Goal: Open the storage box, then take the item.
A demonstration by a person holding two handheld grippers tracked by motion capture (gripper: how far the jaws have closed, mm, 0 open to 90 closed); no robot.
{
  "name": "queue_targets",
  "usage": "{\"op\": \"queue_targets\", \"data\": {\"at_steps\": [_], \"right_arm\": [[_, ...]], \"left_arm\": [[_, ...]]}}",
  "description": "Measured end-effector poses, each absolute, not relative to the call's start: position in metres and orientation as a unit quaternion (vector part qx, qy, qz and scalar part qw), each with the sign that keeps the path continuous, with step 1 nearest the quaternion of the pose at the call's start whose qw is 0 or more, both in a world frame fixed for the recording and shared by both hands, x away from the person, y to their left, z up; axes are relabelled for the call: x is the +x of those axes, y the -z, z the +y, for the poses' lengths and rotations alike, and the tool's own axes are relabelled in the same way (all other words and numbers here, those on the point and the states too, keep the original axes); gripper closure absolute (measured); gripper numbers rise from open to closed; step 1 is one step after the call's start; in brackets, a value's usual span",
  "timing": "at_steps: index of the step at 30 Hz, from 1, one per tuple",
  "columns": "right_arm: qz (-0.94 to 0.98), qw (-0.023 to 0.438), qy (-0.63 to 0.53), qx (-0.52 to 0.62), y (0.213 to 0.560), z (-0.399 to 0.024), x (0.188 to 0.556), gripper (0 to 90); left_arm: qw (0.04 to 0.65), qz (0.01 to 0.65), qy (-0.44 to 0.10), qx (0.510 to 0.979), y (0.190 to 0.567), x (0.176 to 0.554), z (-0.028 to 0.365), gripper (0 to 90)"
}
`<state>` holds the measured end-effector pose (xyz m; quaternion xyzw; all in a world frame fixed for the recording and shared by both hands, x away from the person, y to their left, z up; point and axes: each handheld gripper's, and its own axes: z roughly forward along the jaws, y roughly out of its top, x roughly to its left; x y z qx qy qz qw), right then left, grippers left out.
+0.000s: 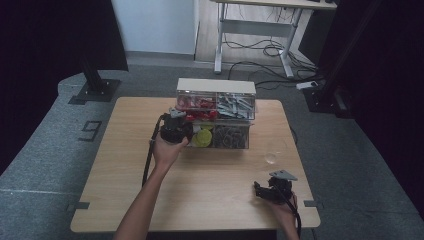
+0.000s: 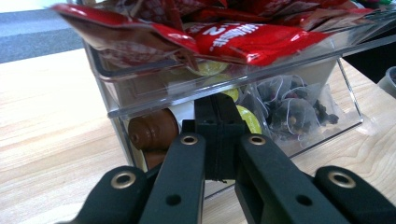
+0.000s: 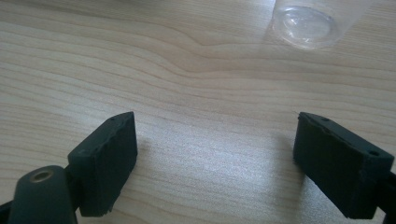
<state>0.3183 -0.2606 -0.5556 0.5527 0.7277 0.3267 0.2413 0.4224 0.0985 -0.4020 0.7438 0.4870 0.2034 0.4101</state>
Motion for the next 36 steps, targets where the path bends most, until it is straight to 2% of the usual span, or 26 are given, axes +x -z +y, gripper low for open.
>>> {"op": "queue_targets", "data": {"at_steps": [9,13,19,29,36], "right_arm": [[0.726,0.243,-0.328,0.554,0.555,-0.261,0.318,16.4],[0.723,0.248,-0.332,0.553,0.555,-0.261,0.316,23.2],[0.714,0.247,-0.352,0.553,0.552,-0.260,0.312,28.4],[0.675,0.244,-0.433,0.546,0.525,-0.254,0.305,38.4],[0.666,0.249,-0.461,0.531,0.503,-0.239,0.316,42.8]], "left_arm": [[0.412,0.487,-0.200,0.744,0.402,0.423,0.099,90.0],[0.411,0.486,-0.198,0.746,0.402,0.423,0.099,90.0],[0.415,0.483,-0.197,0.746,0.403,0.423,0.100,90.0],[0.425,0.469,-0.187,0.751,0.411,0.428,0.104,90.0],[0.430,0.468,-0.175,0.752,0.410,0.430,0.105,90.0]]}}
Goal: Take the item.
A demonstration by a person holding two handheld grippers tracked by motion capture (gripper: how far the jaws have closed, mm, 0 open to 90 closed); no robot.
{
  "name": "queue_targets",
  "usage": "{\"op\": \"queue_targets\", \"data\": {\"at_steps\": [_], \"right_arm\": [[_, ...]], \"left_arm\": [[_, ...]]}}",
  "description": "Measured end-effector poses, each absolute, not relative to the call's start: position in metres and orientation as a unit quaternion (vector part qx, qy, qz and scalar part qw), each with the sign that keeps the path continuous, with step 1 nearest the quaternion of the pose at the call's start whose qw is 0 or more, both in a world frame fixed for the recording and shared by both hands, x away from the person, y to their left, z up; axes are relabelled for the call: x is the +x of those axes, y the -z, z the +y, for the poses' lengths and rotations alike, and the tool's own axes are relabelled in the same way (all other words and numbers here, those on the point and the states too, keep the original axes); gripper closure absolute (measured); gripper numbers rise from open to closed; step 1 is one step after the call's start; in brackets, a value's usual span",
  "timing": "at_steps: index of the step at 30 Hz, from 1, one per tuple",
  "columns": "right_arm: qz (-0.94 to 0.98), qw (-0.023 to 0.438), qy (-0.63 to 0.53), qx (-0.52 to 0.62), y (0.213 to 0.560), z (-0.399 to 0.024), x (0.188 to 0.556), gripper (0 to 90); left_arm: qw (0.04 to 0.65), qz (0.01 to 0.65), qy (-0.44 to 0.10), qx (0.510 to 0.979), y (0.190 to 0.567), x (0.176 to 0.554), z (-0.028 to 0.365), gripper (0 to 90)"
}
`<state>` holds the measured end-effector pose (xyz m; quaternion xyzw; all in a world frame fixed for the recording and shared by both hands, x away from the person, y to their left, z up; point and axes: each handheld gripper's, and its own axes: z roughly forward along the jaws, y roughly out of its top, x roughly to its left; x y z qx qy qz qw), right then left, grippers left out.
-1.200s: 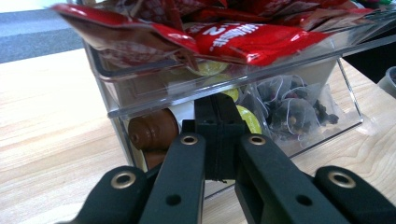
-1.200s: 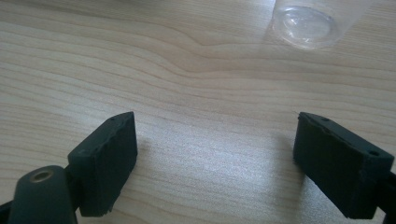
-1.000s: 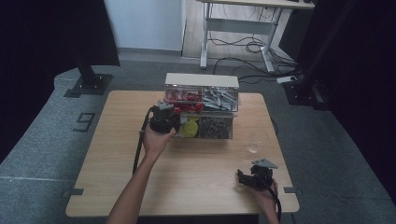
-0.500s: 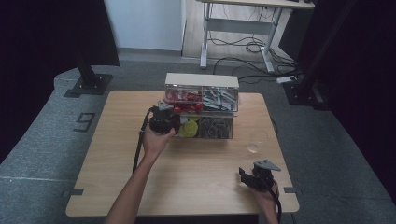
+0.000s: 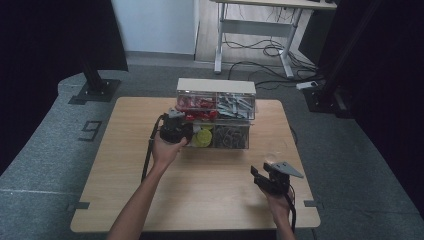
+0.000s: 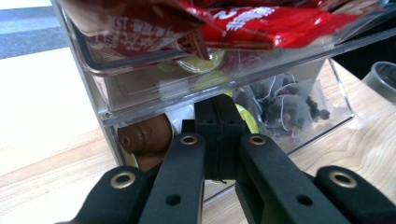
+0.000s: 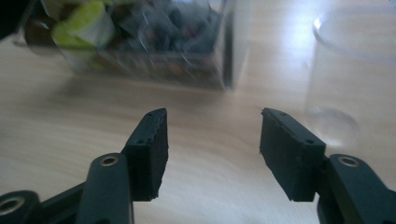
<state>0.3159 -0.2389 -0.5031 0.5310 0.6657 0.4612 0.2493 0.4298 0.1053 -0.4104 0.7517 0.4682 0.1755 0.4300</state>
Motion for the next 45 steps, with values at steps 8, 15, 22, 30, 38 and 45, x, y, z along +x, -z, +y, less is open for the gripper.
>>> {"op": "queue_targets", "data": {"at_steps": [8,15,22,30,38,45], "right_arm": [[0.678,0.256,-0.459,0.515,0.482,-0.221,0.335,47.3],[0.686,0.238,-0.464,0.508,0.476,-0.215,0.351,50.4],[0.687,0.238,-0.464,0.505,0.475,-0.208,0.361,54.0],[0.694,0.238,-0.462,0.499,0.475,-0.202,0.375,56.6],[0.705,0.238,-0.462,0.483,0.473,-0.190,0.384,56.6],[0.710,0.239,-0.459,0.477,0.474,-0.179,0.396,57.5]], "left_arm": [[0.427,0.464,-0.179,0.756,0.411,0.430,0.108,90.0],[0.427,0.466,-0.174,0.755,0.410,0.431,0.110,90.0],[0.433,0.470,-0.156,0.753,0.409,0.433,0.110,90.0],[0.430,0.467,-0.163,0.756,0.409,0.433,0.107,90.0],[0.432,0.467,-0.159,0.755,0.408,0.433,0.105,90.0],[0.433,0.466,-0.154,0.756,0.408,0.435,0.102,90.0]]}}
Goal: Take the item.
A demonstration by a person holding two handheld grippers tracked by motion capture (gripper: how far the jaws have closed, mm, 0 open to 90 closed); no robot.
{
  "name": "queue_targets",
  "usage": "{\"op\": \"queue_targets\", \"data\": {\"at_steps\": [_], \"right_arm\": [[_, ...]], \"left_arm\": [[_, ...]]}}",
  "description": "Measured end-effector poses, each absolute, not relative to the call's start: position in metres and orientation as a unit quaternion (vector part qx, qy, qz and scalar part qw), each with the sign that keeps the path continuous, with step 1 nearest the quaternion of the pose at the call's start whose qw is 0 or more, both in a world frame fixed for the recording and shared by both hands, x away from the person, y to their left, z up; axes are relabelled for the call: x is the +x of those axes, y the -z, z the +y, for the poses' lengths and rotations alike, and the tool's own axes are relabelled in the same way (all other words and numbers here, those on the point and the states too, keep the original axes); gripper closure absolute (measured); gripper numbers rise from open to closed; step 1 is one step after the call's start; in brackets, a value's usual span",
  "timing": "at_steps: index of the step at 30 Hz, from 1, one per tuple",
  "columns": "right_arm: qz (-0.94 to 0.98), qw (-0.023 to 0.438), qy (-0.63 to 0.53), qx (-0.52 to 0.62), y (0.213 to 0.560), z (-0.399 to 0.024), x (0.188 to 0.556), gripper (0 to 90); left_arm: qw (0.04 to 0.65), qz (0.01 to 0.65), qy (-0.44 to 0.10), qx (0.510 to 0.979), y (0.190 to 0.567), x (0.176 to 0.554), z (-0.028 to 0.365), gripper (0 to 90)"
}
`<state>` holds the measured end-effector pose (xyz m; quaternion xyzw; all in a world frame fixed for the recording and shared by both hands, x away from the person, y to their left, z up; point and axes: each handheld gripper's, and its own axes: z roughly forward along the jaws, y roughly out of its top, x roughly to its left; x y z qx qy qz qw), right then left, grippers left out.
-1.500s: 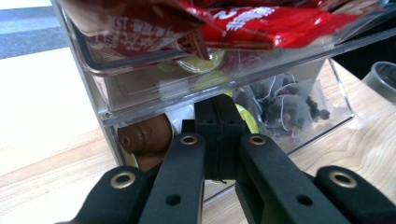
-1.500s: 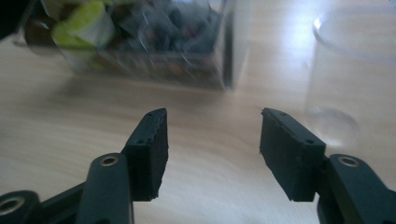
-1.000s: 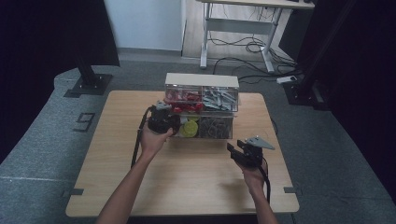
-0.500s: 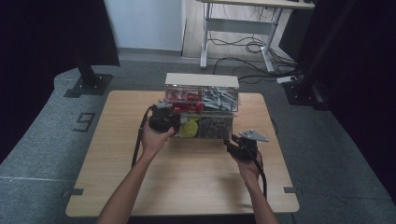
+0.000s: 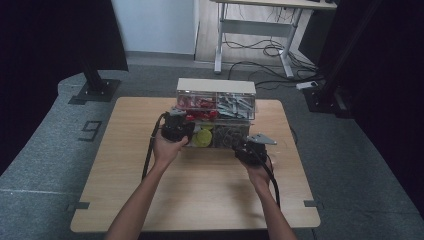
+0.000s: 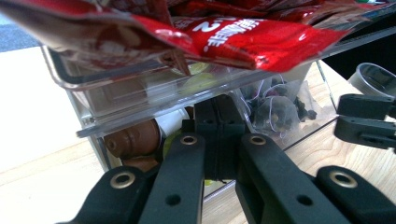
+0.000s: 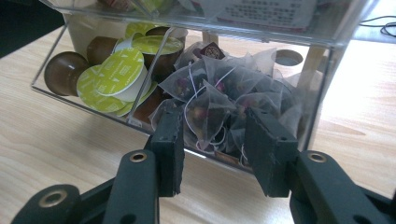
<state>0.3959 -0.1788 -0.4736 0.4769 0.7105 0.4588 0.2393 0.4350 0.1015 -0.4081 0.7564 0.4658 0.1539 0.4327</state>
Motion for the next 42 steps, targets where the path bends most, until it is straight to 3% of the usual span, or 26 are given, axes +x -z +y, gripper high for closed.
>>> {"op": "queue_targets", "data": {"at_steps": [35,39,42], "right_arm": [[0.710,0.235,-0.448,0.490,0.485,-0.163,0.435,61.0],[0.712,0.229,-0.447,0.491,0.489,-0.163,0.437,67.7],[0.718,0.223,-0.447,0.485,0.490,-0.162,0.438,77.8]], "left_arm": [[0.433,0.464,-0.146,0.758,0.410,0.436,0.098,90.0],[0.435,0.465,-0.144,0.758,0.410,0.437,0.098,90.0],[0.436,0.465,-0.143,0.757,0.410,0.436,0.098,90.0]]}}
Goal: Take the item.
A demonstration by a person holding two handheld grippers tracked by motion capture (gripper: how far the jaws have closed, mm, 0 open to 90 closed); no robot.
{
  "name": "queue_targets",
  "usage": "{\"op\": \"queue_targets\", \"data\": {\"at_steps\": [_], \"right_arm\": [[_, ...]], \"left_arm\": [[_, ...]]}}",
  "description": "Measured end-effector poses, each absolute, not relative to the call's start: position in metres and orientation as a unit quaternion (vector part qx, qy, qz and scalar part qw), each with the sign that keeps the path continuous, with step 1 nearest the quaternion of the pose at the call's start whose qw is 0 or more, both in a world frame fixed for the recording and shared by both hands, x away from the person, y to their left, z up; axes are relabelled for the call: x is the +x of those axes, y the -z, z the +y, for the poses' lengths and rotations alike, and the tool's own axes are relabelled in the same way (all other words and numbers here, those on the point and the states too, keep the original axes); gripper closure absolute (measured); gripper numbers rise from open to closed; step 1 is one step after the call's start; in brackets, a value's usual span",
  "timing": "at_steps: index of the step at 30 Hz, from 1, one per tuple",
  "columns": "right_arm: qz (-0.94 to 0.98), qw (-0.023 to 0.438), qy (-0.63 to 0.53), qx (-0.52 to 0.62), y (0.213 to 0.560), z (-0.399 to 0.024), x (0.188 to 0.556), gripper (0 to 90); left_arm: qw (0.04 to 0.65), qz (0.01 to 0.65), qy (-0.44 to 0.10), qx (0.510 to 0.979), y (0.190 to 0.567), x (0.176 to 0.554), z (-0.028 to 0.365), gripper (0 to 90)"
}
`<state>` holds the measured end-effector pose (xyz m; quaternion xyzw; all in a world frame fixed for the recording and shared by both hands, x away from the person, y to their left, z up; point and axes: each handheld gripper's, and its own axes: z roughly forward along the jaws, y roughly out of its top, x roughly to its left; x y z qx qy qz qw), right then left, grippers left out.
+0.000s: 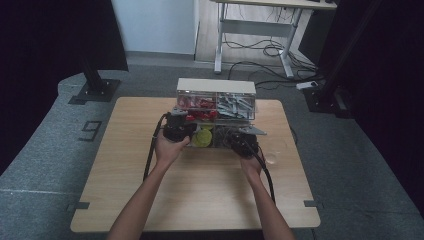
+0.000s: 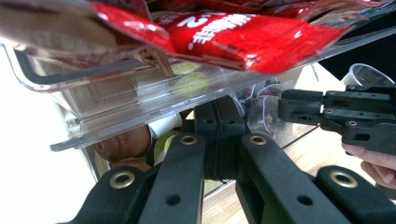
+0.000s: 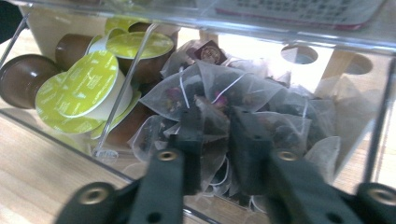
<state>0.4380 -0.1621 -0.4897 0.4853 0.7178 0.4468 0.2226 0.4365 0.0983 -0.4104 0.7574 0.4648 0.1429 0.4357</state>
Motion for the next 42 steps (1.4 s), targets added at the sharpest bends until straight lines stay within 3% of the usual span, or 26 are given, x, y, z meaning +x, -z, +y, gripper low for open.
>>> {"op": "queue_targets", "data": {"at_steps": [3,5,42], "right_arm": [[0.722,0.214,-0.449,0.481,0.489,-0.162,0.438,87.3],[0.723,0.211,-0.452,0.479,0.489,-0.163,0.437,88.9],[0.721,0.228,-0.489,0.435,0.458,-0.177,0.410,89.3]], "left_arm": [[0.436,0.465,-0.142,0.757,0.410,0.436,0.098,90.0],[0.437,0.466,-0.141,0.756,0.410,0.436,0.099,89.9],[0.437,0.468,-0.142,0.754,0.411,0.435,0.094,89.4]]}}
